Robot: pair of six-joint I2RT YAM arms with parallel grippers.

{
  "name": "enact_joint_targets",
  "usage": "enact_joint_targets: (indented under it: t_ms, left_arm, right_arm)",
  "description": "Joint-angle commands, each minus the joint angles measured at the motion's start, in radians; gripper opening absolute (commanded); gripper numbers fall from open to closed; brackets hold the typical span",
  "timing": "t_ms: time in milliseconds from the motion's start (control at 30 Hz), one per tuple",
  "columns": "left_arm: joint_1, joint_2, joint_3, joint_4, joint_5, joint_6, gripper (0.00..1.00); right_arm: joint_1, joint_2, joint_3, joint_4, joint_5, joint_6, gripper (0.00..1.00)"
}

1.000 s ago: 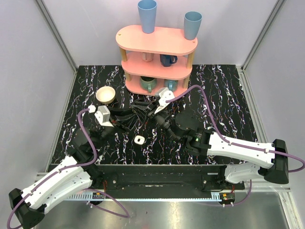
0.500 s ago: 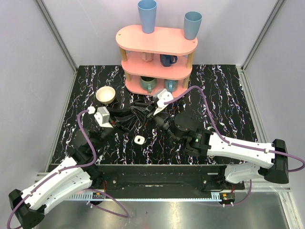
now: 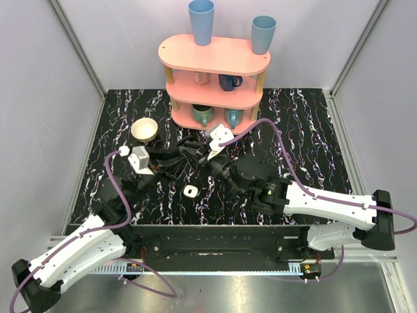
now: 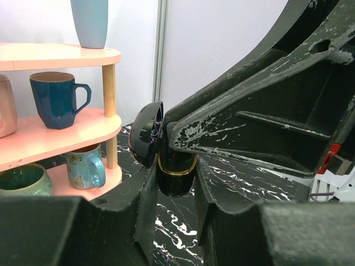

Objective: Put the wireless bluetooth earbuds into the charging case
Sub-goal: Insert the left earbud into the left side groove of the charging case.

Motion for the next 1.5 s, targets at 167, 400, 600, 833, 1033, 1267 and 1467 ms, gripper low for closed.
enact_joint_targets:
  t_ms: [167, 400, 600, 833, 1033, 1267, 1467]
  left_arm:
    - [-0.004, -0.015, 0.011, 0.097, 0.01, 0.008, 0.0]
    - [-0.004, -0.02, 0.009, 0.085, 0.006, 0.01, 0.0]
    - [-0.004, -0.02, 0.011, 0.077, 0.01, 0.01, 0.0]
    - [-0.004, -0.027, 0.007, 0.051, 0.006, 0.01, 0.0]
    - [-0.004, -0.038, 0.007, -0.007, 0.001, 0.027, 0.0]
    - [-0.004, -0.058, 0.012, -0.069, 0.045, 0.064, 0.0]
    - [-0.004, -0.072, 0.031, -0.11, 0.104, 0.093, 0.0]
  right_arm:
    - [-0.001, 0.007, 0.046, -0.031, 0.083, -0.048, 0.33]
    - [-0.001, 0.006, 0.077, -0.014, 0.102, -0.048, 0.43]
    - [-0.001, -0.006, 0.098, 0.014, 0.117, -0.023, 0.53]
    - [-0.003, -0.04, 0.106, 0.018, 0.067, 0.003, 0.57]
    - [-0.001, -0.069, 0.123, -0.015, 0.074, 0.026, 0.58]
    - [-0.009, -0.031, 0.242, -0.207, 0.152, 0.041, 0.65]
    - [-0.205, 0.071, 0.471, -0.654, -0.01, 0.338, 0.66]
